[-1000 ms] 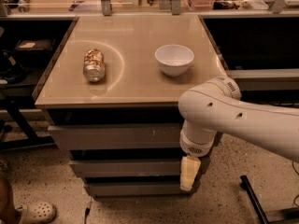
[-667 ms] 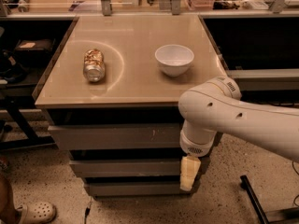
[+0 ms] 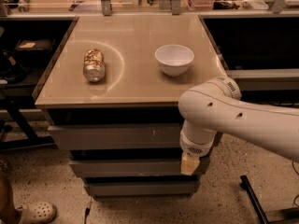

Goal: Close top drawer

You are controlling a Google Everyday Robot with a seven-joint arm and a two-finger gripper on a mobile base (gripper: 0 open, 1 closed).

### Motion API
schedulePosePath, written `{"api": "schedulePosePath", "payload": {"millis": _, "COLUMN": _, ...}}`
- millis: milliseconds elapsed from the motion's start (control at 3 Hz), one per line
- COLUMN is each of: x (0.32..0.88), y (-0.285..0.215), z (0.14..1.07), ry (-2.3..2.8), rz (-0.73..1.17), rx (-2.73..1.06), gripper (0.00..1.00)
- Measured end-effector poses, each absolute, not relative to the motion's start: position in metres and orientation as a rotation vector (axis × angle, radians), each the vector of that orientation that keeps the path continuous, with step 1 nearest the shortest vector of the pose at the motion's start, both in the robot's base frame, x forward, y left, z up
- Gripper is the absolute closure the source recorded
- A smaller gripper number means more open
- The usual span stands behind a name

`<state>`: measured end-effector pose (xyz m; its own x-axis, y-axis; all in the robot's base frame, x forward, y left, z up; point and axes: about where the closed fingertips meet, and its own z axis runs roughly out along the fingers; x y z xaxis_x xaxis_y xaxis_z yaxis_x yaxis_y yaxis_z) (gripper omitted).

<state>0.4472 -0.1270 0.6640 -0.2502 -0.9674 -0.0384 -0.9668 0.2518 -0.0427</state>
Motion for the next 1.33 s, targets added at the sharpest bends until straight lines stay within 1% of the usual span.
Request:
{"api": "schedulePosePath", "payload": {"millis": 333, "x": 0.447, "y": -0.127, "z": 0.664, "ry": 2.44, "rz": -0.016, "rx": -1.887, "gripper": 0.65}}
{"api": "schedulePosePath", "payload": {"millis": 667, "x": 0.468, "y": -0.122, "z": 0.664, "ry": 2.422, "rz": -0.053, "rx": -1.877, "gripper": 0.88}}
{"api": "schedulePosePath", "payload": {"millis": 1000, "x": 0.495, "y": -0.12, "z": 0.665, "ry": 2.427, "rz": -0.099, "rx": -1.825, "gripper": 1.0}}
{"api": "schedulePosePath", "payload": {"millis": 1333, "x": 0.497, "y": -0.119, "z": 0.666, "ry": 2.428, "rz": -0.104, "rx": -1.82, "gripper": 0.84}}
